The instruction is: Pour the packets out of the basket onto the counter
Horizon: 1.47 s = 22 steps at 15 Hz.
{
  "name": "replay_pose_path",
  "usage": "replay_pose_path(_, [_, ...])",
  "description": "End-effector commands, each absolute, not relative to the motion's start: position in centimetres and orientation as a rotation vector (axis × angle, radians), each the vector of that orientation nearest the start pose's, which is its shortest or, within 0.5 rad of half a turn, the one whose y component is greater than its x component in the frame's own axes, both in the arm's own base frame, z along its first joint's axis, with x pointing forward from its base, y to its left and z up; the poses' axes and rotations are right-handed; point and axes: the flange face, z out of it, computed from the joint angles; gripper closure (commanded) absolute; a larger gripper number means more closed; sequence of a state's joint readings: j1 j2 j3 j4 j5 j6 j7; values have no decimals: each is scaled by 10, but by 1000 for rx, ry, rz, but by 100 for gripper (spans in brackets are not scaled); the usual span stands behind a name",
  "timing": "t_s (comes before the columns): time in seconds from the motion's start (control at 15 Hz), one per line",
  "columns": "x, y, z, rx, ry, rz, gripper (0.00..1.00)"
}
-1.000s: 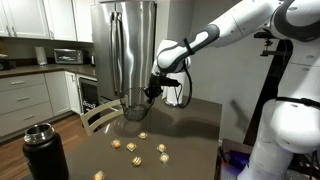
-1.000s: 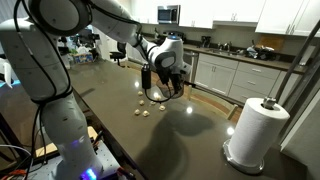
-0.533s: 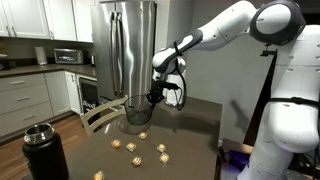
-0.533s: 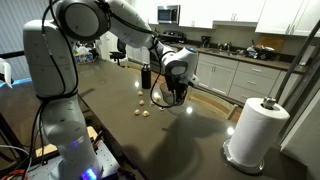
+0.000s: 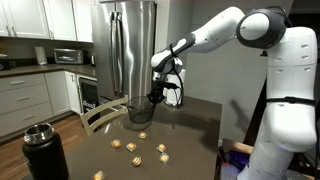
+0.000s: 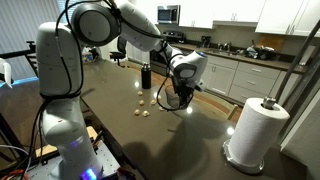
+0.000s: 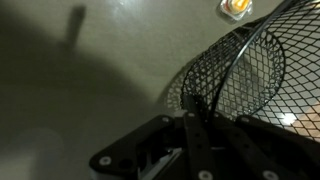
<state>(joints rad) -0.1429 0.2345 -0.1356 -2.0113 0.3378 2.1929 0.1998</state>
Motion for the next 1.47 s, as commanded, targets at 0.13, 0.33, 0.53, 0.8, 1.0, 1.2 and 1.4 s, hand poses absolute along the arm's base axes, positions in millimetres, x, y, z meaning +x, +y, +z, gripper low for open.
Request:
replay_pose_path(0.13, [582, -163, 312, -2717, 1009, 89, 99])
replay_pose_path(0.33, [581, -171, 293, -2722, 1017, 78, 99])
replay_pose_path(0.53, [579, -179, 278, -2726, 1035, 59, 99])
replay_pose_path(0.8, [576, -182, 275, -2740, 1047, 18, 60])
replay_pose_path(1.0, [571, -174, 278, -2754, 1029, -17, 40])
replay_pose_path(1.2, [569, -154, 296, -2766, 982, -47, 21])
replay_pose_path(1.4, [571, -128, 328, -2785, 927, -82, 2])
